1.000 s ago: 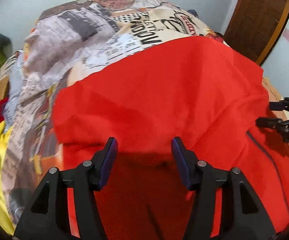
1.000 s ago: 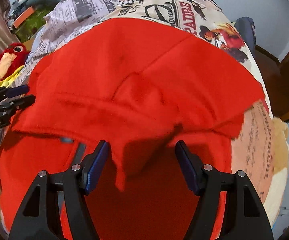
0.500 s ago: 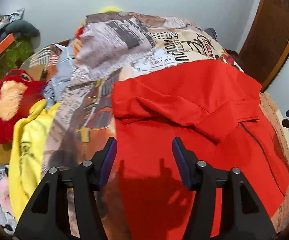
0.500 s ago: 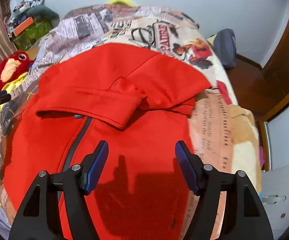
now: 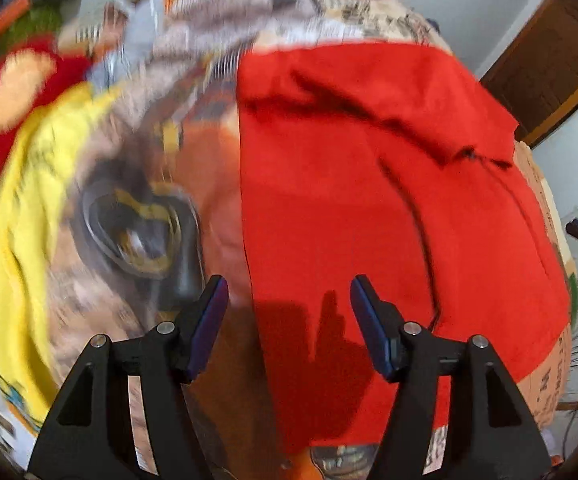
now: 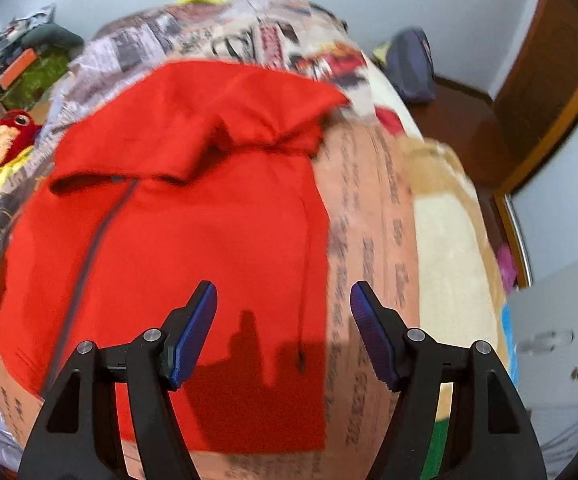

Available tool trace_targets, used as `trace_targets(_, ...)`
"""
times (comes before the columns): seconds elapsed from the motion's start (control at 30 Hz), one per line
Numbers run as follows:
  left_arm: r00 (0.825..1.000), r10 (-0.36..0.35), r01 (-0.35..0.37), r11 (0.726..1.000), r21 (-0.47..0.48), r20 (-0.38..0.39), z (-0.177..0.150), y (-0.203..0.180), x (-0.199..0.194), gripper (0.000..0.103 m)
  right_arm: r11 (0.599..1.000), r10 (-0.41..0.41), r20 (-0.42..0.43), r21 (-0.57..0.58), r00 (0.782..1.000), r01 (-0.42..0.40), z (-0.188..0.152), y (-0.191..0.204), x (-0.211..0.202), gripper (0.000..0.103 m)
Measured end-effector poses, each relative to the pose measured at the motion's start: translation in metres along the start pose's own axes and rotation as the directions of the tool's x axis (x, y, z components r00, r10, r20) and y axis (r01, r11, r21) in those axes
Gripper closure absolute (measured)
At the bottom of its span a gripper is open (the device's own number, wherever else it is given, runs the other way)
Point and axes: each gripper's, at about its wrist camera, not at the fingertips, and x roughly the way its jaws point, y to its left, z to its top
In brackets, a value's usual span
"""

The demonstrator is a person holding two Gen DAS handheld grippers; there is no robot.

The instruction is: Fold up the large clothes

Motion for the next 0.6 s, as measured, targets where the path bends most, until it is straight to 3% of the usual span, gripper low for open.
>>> trace_targets(0.17,0.993,-0.09,0.085,0.994,-0.068,-0.072,-0.02,0.009,0.021,0.04,0.999,0.004,-0.066,0.041,0.998,-0.001,-0.019,-0.016,0.012,0.037)
trace_targets(0.3,0.987,-0.108,0.1,0.992,-0.07,-0.119,-0.026,0.006,0.038,0.04,0.998,0.021,-0.095,0.059,0.995,-0.015,-0.03,-0.021,0.019,0.037)
trace_targets(0.5,0.995,-0.08,0.079,0.997,-0.015,-0.066,-0.025,-0.011,0.04,0.041,0.993,0.063,-0.109,0.103,0.992,-0.052,-0.036,-0.023,0.038,0.038)
trace_targets(0.6,0.996,-0.073,0.073,0.997,-0.003,-0.053,-0.023,-0.013,0.043,0.049,0.981,0.13,-0.084,0.154,0.988,-0.116,-0.035,-0.029,0.044,0.038)
